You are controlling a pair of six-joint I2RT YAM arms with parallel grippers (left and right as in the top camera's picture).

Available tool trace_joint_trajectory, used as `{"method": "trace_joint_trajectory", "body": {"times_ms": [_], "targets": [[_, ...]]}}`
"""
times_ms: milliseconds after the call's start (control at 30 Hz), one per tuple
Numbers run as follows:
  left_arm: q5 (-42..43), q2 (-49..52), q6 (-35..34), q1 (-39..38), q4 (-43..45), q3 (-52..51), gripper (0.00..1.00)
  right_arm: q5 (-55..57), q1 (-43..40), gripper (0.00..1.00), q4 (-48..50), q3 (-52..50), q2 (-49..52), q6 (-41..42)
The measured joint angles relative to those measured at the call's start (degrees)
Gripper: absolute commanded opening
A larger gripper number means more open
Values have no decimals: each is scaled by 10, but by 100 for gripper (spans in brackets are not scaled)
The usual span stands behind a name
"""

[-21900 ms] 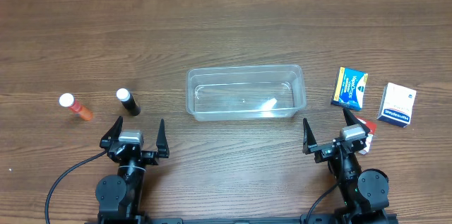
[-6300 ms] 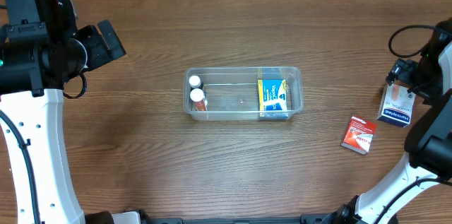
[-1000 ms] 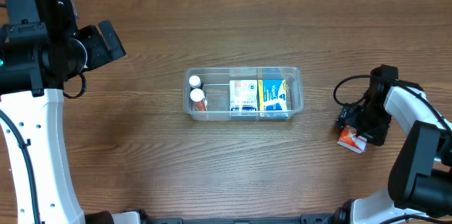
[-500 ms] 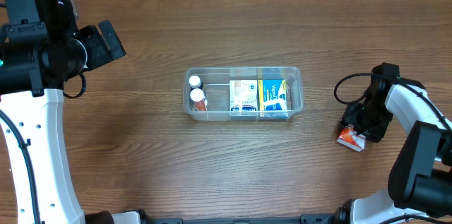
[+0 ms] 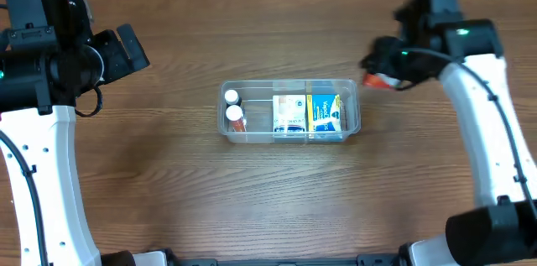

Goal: Pack container
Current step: 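Lower the red caplet box into the container and release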

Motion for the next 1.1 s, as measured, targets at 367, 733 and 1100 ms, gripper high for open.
{"method": "trace_joint_trajectory", "body": {"times_ms": [367,733,1100], "targets": [[0,0,0,0,0,0,100,16,153,57,0,-15,61,27],[0,0,0,0,0,0,100,66,150,65,64,-144,88,65],[0,0,0,0,0,0,100,71,150,97,93,-160,88,71]]}}
